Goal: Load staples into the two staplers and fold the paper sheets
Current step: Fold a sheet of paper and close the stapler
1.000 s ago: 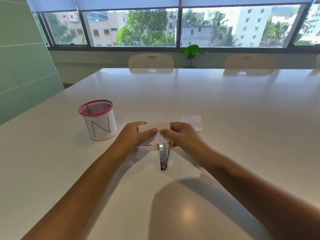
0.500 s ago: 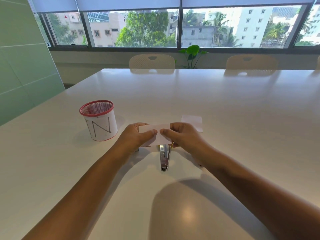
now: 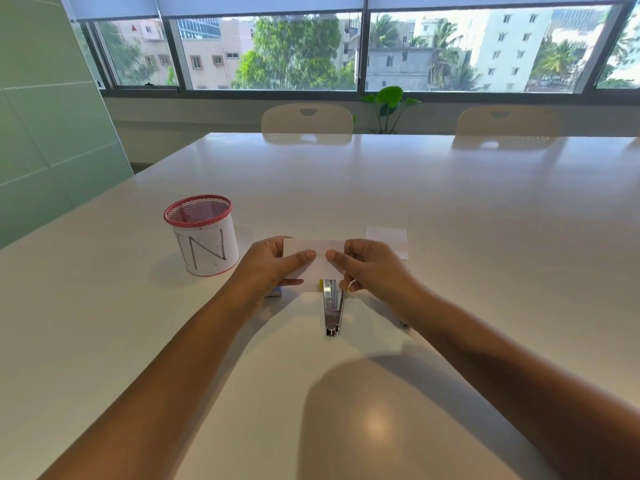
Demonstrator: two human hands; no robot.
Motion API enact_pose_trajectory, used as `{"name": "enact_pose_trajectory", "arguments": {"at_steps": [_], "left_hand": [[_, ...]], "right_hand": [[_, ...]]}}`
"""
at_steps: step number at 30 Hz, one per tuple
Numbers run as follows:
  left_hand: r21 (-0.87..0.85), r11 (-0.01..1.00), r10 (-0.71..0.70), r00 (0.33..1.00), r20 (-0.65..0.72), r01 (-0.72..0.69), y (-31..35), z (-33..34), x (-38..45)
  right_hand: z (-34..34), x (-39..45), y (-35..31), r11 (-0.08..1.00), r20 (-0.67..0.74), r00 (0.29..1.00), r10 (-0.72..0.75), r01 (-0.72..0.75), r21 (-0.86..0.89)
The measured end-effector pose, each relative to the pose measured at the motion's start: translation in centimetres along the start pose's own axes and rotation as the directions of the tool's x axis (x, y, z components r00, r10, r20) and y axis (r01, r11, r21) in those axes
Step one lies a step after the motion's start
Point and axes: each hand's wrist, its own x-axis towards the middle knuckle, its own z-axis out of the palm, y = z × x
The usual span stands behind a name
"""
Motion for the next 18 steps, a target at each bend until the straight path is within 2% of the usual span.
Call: {"name": "enact_pose_trajectory", "arguments": {"at_steps": [6,10,18], "left_hand": [[-0.017,1.000,-0.022,1.000,0.016,0.023,-0.27,0.22,-0.14],[0.037,0.999,-0.030,1.000,0.006,0.029,-0.21,0.42,-0.19],[0.114,0.993,-0.012,0.999,-0.045,0.017,0.25,0.44,-0.50]], "right_hand": [[0.04,-0.17,-0.03,1.000,0.037,0.999,0.007,-0.007,0.017],[0.16,-0.21,-0.14,0.999,0.051,0.999,-0.015,0.017,-0.040],[0.28,-0.60,-0.22,0.999,0.056,0.998,-0.029,0.031,-0.044]]}}
